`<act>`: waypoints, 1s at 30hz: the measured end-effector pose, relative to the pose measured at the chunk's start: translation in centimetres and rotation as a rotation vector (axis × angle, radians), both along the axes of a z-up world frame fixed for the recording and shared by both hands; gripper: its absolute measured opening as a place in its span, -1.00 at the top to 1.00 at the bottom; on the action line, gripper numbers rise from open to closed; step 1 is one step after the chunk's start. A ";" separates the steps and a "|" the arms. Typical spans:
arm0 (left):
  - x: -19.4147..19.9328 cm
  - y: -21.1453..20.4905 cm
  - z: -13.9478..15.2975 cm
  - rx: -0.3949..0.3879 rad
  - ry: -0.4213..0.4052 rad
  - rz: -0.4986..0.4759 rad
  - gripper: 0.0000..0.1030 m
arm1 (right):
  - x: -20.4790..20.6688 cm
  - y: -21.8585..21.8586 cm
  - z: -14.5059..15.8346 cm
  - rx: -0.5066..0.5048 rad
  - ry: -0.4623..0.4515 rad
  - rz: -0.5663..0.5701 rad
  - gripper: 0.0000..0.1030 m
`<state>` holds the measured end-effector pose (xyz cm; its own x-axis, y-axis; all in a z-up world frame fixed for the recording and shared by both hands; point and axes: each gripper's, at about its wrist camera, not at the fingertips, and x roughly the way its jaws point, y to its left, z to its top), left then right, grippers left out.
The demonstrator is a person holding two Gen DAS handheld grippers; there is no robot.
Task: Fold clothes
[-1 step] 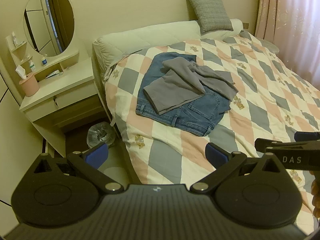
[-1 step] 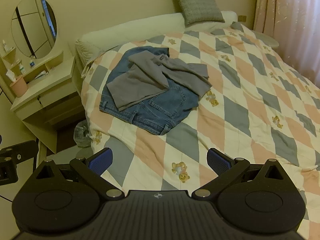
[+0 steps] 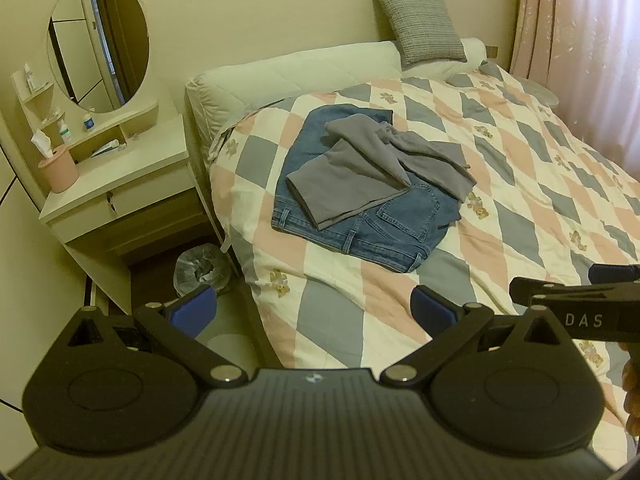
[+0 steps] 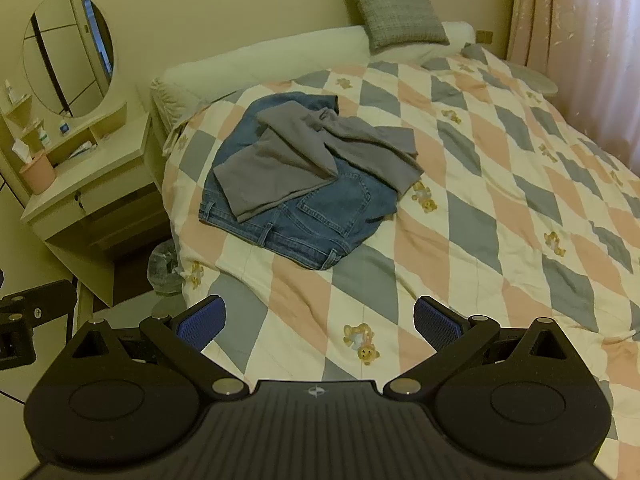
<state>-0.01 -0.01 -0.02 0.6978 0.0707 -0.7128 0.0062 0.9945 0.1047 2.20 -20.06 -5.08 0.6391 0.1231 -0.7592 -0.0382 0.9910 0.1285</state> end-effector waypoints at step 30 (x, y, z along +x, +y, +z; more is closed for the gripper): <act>0.4 0.6 -0.9 -0.034 0.022 -0.029 -0.98 | 0.0 0.3 0.9 0.012 -0.027 0.003 -1.00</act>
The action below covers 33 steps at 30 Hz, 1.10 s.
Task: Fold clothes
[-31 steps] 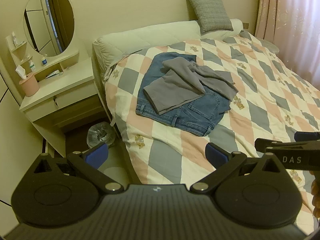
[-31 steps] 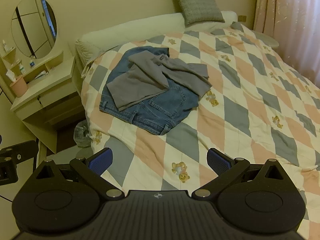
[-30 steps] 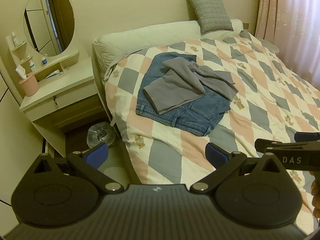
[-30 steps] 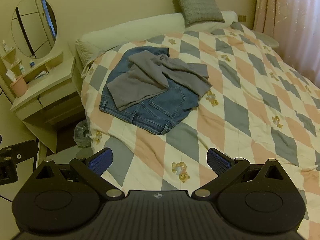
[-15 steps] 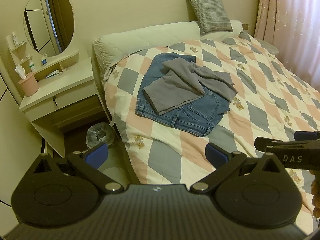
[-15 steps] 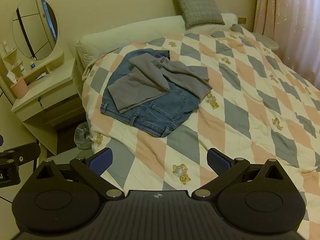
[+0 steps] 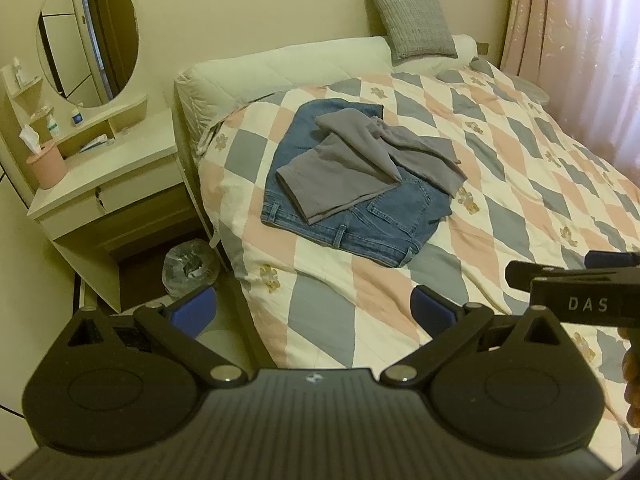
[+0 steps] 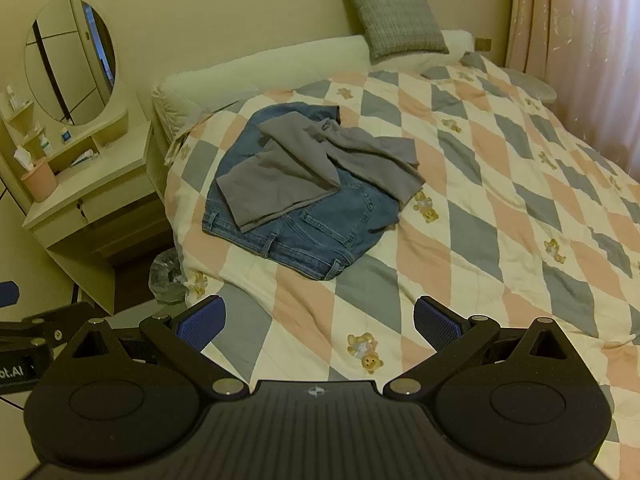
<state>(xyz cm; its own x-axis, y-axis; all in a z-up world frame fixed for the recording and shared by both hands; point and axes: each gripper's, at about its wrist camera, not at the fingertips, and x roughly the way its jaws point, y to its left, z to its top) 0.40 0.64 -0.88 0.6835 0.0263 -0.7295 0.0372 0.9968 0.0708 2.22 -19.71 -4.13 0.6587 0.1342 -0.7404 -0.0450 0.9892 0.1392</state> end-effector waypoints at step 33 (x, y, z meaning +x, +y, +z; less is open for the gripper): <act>8.6 1.2 -4.0 -0.008 0.103 -0.175 -0.98 | 3.4 -1.2 -0.7 0.065 -0.144 -0.165 -1.00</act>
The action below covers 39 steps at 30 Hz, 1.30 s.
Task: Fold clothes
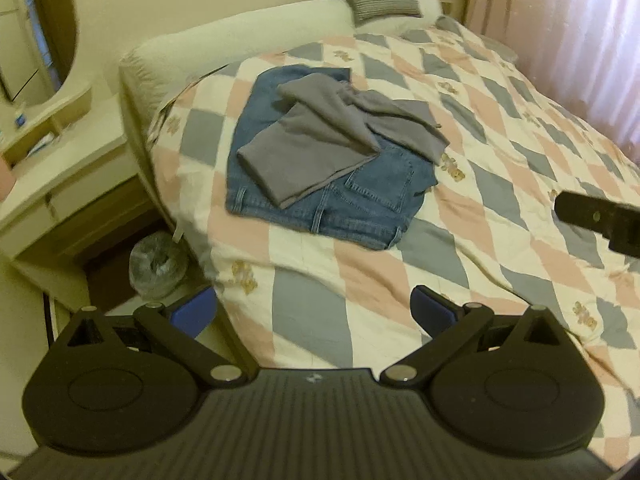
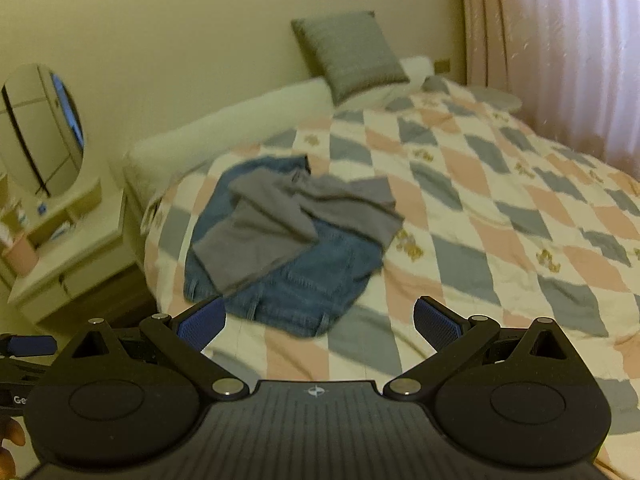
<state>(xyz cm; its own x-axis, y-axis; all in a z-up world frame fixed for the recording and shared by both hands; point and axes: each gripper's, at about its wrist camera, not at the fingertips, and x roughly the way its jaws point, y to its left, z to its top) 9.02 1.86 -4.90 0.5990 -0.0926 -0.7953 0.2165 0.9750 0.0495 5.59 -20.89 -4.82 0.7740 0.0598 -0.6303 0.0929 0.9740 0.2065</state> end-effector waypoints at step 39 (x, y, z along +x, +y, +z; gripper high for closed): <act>23.9 -1.6 -23.9 0.708 -0.211 -0.892 0.04 | 21.7 2.6 -18.4 0.434 0.357 -0.226 -0.04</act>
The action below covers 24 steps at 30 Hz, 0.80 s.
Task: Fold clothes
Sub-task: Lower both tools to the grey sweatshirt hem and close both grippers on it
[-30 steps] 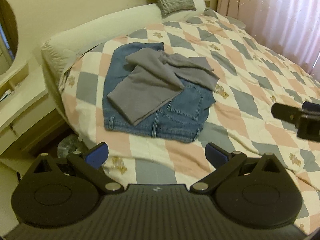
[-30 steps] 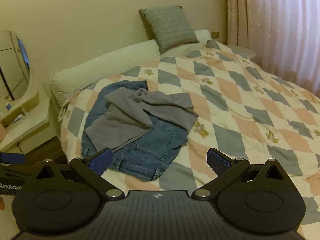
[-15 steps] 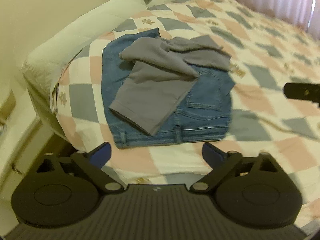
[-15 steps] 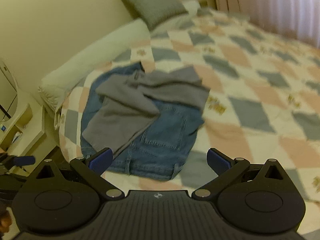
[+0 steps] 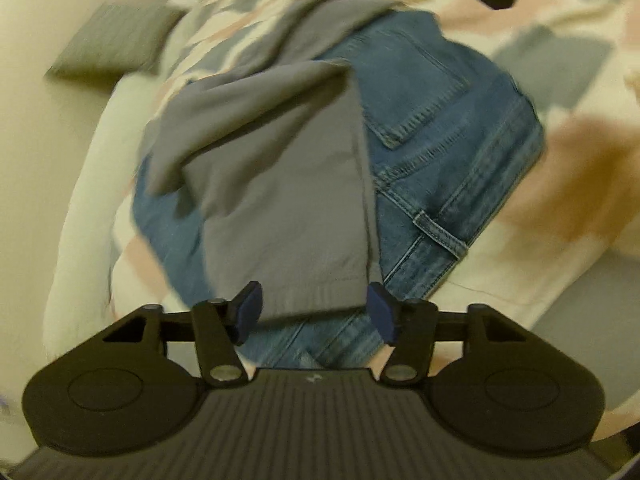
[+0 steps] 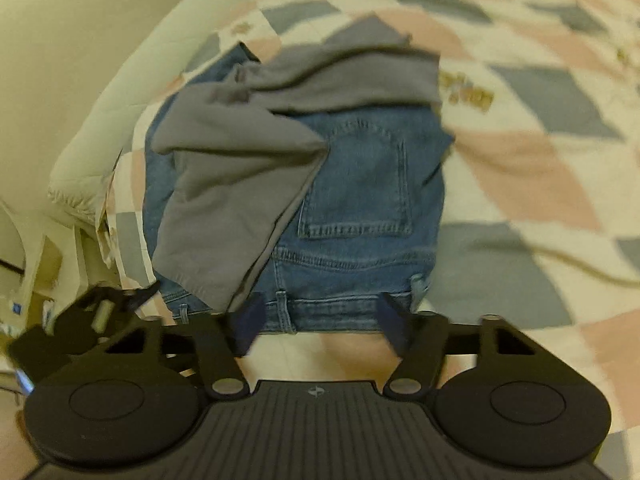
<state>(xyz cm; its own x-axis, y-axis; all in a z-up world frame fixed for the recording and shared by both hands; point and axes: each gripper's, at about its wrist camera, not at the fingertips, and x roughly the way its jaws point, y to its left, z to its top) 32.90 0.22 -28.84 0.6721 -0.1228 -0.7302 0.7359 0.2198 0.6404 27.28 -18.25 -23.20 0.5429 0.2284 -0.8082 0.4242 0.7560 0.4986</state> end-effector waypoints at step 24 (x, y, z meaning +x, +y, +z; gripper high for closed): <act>8.4 4.5 3.8 -0.317 0.184 0.051 0.84 | 7.2 3.2 -9.4 0.427 -0.078 -0.091 0.25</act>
